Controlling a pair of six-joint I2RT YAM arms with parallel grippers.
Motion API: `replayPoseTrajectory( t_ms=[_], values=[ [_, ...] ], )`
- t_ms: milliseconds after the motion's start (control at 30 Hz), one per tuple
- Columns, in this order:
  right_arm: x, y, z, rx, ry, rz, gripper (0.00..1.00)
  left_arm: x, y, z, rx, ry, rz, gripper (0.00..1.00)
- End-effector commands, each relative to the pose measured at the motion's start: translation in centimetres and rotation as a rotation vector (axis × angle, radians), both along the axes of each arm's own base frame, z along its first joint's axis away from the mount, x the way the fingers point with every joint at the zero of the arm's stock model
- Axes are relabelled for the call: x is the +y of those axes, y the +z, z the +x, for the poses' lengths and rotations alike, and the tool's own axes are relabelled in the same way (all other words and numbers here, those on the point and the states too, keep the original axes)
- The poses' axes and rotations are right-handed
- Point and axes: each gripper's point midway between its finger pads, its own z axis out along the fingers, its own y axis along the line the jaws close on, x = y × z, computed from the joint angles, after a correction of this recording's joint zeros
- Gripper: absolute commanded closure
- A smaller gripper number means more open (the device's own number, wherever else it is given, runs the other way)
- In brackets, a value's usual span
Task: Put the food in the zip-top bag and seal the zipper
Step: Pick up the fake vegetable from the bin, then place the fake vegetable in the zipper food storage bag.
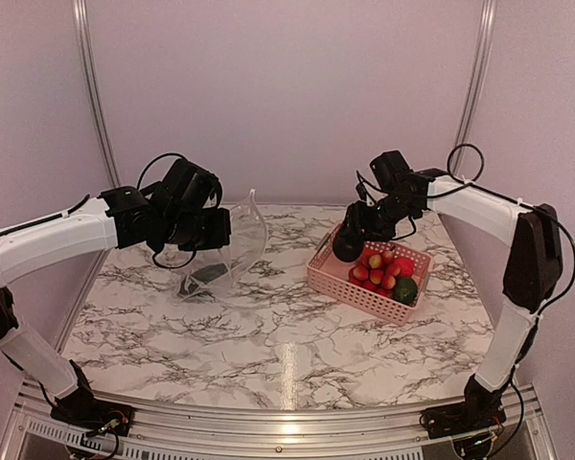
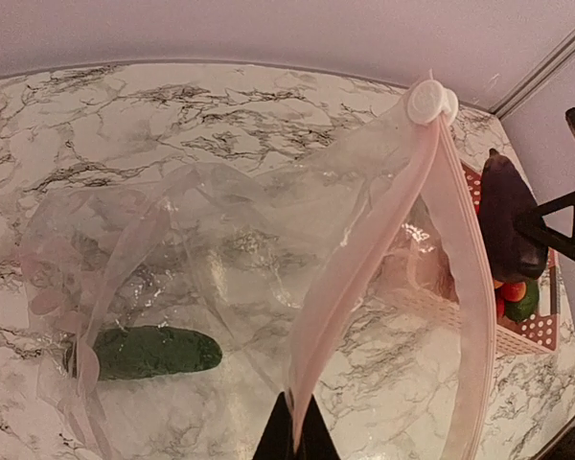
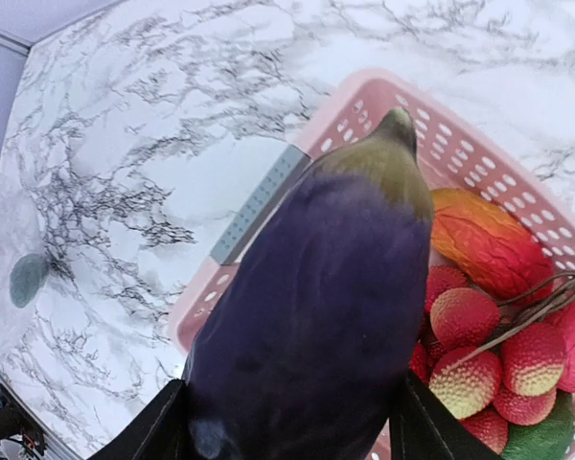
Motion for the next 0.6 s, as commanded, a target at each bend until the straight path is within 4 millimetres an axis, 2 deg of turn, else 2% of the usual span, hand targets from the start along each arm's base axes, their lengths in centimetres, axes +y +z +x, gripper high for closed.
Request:
replayPoseTrajectory(
  t_ms=[0, 67, 200, 367, 467, 567],
  values=[
    [2.3, 4.1, -2.9, -0.113, 0.133, -0.034, 0.56, -0.9, -1.4, 0.4, 0.026, 0.004, -0.017, 1.00],
    [4.8, 5.8, -4.8, -0.155, 0.219, 0.025, 0.56, -1.3, -1.6, 0.6, 0.033, 0.001, -0.023, 1.00],
    [10.0, 10.9, -8.2, -0.266, 0.358, 0.248, 0.57, -2.3, -1.9, 1.0, 0.046, -0.011, -0.039, 1.00],
    [14.5, 15.8, -10.3, -0.357, 0.480, 0.388, 0.59, -3.8, -1.5, 1.7, 0.052, -0.023, -0.073, 1.00],
    [15.8, 16.8, -10.3, -0.383, 0.517, 0.408, 0.59, -4.4, -1.2, 2.0, 0.056, -0.027, -0.095, 1.00],
    [16.2, 15.4, -9.6, -0.370, 0.510, 0.384, 0.59, -5.1, -0.2, 2.2, 0.054, -0.029, -0.134, 1.00]
  ],
)
